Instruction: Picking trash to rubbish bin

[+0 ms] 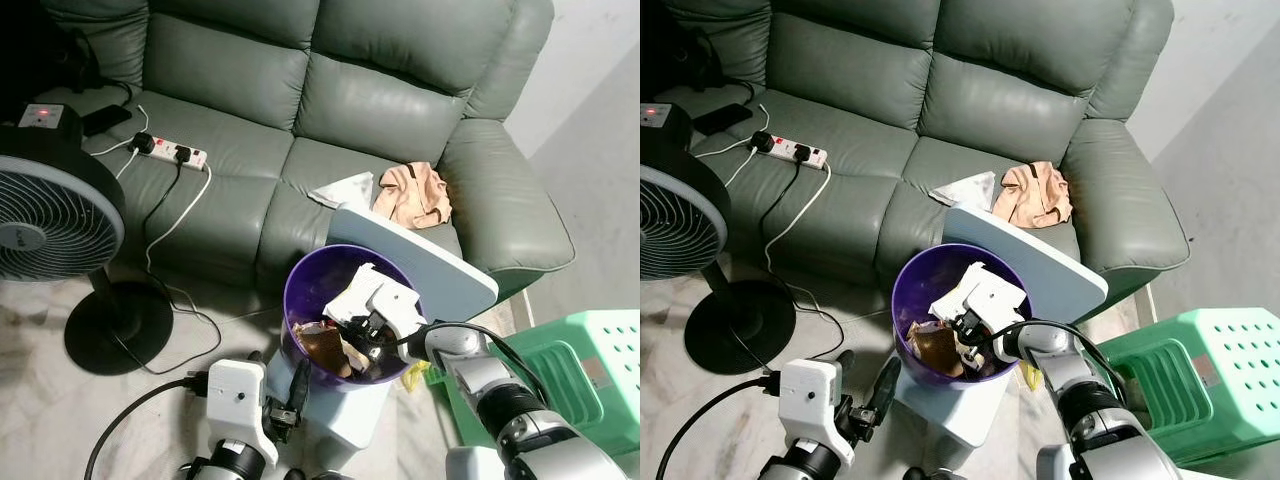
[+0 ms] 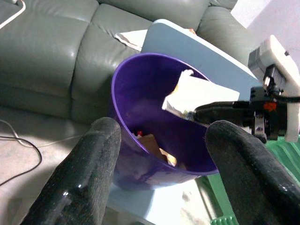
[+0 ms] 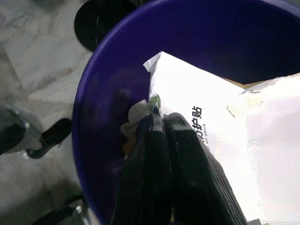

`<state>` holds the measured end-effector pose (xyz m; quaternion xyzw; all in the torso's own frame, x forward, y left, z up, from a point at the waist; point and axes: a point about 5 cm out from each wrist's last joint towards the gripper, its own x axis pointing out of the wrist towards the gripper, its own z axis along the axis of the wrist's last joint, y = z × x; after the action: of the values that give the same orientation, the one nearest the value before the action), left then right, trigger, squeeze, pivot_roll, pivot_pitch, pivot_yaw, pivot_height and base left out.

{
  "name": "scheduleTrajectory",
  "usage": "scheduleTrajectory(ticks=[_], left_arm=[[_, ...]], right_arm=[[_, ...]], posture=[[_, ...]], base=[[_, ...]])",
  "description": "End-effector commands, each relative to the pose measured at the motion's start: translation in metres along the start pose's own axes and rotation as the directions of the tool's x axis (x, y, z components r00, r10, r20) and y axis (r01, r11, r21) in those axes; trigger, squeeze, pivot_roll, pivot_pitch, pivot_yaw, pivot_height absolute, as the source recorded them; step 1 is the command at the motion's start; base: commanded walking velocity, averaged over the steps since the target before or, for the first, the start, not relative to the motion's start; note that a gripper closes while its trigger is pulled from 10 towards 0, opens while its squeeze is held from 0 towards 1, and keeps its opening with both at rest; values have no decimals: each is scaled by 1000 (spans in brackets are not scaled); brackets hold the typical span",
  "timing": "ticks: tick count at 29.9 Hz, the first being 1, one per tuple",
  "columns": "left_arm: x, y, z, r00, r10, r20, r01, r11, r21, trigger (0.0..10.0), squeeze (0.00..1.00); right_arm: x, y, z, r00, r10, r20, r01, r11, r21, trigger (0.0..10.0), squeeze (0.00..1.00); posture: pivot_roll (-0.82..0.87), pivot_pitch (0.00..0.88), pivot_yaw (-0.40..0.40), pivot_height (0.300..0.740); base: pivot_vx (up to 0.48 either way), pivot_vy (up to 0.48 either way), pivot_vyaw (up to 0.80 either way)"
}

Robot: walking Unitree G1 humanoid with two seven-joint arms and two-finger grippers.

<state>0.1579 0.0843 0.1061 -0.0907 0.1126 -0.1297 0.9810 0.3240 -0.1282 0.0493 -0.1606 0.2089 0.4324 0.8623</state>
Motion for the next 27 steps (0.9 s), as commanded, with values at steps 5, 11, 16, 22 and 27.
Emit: scheduleTrajectory(ticks=[5,11,16,22,27], left_arm=[[-1,-39,19,991,-107,83,116,987,-115,10000,0],[-3,-38,18,991,-111,77,119,986,-117,10000,0],[-3,-38,18,991,-115,74,123,986,-113,10000,0],[1,-33,20,990,-110,84,118,988,-98,10000,0],[8,-22,24,993,-61,106,69,994,-83,10000,0]], right_arm=[[-6,1,-14,1000,5,-22,-4,999,32,10000,1000],[-7,1,-16,1000,1,-17,0,999,48,10000,1000],[-7,1,-15,1000,-7,-5,7,999,50,10000,1000],[-5,-6,1,988,-94,120,81,991,109,10000,1000],[-8,-19,22,935,-235,267,167,953,254,10000,1000]], posture=[[143,214,-250,740],[145,210,-244,740],[148,209,-242,740],[162,192,-239,740],[175,174,-236,740]], base=[[0,0,0],[0,0,0],[0,0,0],[0,0,0],[0,0,0]])
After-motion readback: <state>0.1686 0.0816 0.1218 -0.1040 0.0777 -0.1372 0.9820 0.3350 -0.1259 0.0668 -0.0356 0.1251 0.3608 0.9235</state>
